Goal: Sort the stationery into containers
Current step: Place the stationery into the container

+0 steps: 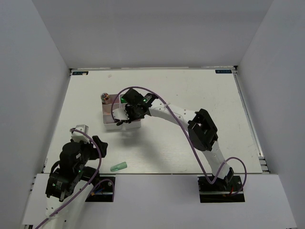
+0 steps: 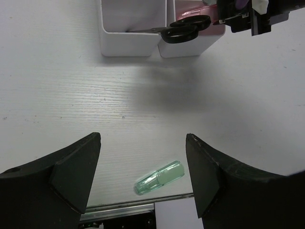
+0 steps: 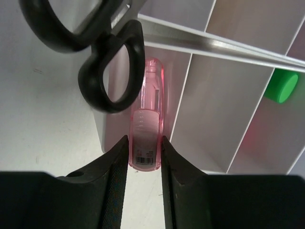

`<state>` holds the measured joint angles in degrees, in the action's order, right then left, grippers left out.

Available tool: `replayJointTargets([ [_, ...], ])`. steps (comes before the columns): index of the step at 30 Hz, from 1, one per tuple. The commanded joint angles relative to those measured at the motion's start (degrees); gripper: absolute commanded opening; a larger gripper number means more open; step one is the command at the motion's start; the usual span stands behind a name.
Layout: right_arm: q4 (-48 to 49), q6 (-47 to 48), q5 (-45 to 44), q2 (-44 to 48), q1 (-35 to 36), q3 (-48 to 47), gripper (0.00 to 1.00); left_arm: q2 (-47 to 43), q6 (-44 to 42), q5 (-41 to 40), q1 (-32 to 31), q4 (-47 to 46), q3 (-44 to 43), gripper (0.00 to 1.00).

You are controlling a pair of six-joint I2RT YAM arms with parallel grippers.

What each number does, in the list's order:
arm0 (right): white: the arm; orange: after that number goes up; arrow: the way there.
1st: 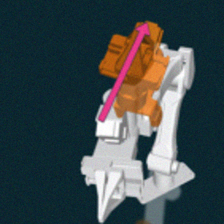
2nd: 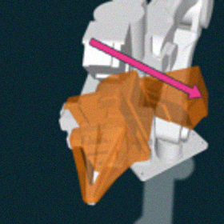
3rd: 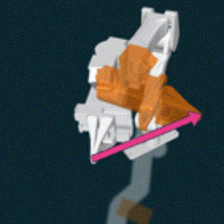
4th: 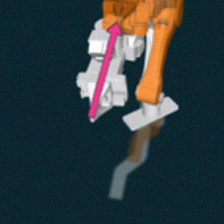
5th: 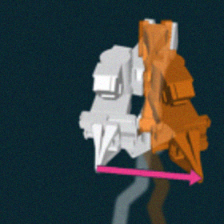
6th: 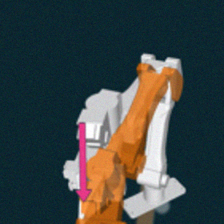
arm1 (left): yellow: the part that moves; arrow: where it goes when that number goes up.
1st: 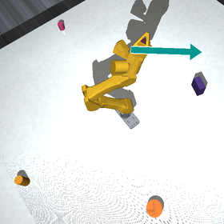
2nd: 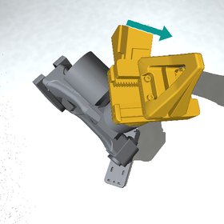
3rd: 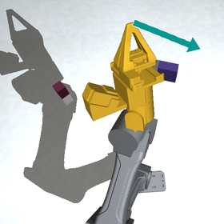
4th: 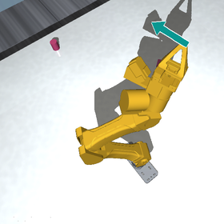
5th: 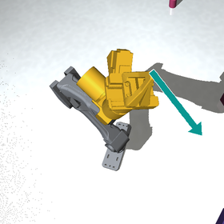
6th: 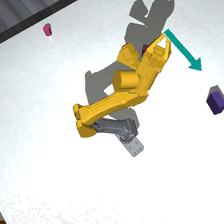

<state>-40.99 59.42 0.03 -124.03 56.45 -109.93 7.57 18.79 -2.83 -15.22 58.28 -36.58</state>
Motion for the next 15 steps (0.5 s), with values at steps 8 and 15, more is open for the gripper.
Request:
replayJointTargets([
  [8, -0.93, 0.44, 0.41, -0.17, 0.95, -3.89, 0.43, 0.95, 0.55, 1.86, -0.07, 0.17, -0.42, 0.83],
  [15, -0.05, -2.90, 0.23, 4.05, 0.86, -3.54, 0.48, 3.93, 0.99, 6.42, 0.02, -0.80, -0.95, 0.91],
])
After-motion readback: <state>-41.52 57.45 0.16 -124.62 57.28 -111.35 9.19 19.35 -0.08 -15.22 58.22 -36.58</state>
